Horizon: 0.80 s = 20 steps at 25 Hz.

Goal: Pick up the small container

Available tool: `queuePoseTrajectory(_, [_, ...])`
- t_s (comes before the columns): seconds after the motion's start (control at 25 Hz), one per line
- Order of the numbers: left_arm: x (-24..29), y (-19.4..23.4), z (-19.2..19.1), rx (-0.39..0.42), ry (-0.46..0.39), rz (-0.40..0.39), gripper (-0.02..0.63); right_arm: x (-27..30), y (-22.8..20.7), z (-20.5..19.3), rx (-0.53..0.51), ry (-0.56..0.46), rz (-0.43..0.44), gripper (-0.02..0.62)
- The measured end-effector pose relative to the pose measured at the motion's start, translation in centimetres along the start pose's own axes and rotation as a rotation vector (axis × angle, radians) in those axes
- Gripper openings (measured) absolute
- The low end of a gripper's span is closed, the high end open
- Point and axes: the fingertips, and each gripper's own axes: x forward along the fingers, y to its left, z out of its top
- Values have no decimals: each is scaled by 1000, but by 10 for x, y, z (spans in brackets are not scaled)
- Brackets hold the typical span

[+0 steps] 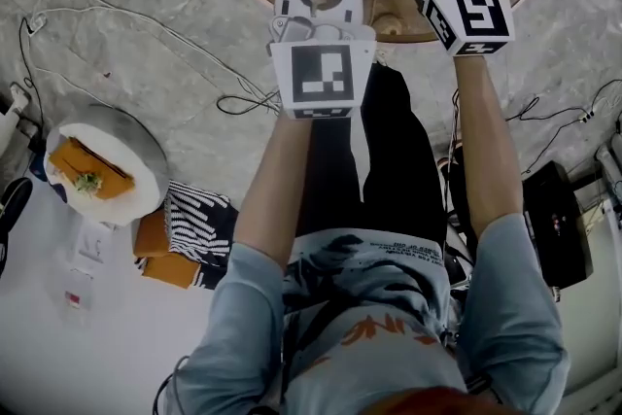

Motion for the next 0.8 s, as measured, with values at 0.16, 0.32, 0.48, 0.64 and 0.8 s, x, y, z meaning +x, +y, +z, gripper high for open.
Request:
queuePoseTrajectory(0.16, [5,6,-4,-7,17,-2,23,9,-1,4,-45,-27,-15,175])
queuePoseTrajectory(0.32, [7,10,-5,1,26,-8,23,16,-5,10,-49,-57,-37,175])
queuePoseTrajectory(0.48, [8,16,-4,1,36,-10,24,22,-9,14,-53,-72,-66,179])
queuePoseTrajectory(0.64, [9,19,-8,-3,45,-14,23,23,-8,12,-60,-72,-72,192])
queuePoseTrajectory(0.8, [10,19,-6,0,43,-19,23,25,-8,14,-79,-50,-86,189])
